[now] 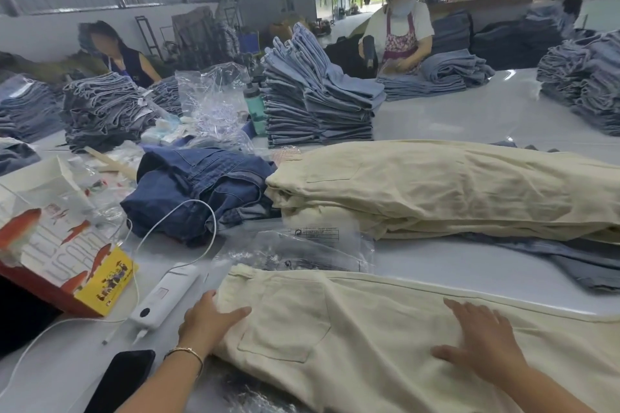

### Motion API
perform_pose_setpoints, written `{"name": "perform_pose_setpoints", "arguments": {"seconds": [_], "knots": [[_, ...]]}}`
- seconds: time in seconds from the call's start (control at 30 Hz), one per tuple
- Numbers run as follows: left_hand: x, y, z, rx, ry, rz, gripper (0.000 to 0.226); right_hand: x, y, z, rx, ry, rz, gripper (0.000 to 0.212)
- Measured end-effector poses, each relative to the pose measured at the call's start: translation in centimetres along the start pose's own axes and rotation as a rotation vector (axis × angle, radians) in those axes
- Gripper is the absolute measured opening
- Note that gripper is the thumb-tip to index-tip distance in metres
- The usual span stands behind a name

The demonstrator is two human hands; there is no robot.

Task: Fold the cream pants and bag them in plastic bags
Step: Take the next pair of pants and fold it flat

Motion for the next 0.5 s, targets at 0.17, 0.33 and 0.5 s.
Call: {"name": "perform_pose_setpoints", "arguments": {"seconds": [0.17, 0.33, 0.5], "knots": [[1.3, 2.2, 0.0, -0.128, 0.001, 0.122, 0.02, 0.1, -0.5, 0.9, 0.042, -0.131, 0.103, 0.043], [2.9, 2.0, 0.6, -0.1, 0.116, 0.171, 0.028, 4.6, 1.4, 2.0, -0.052, 0.021, 0.246, 0.025], [2.5, 0.9, 0.9, 0.029, 0.124, 0.19, 0.037, 8.8, 3.5, 2.3, -0.088, 0.227, 0.062, 0.038]]}}
Point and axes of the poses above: each hand's wrist, its own z-axis towards the middle knuckle, its own x-axis out of the back of the hand, y = z × x, the point moved 3 cm from there along z, towards the middle knuckle
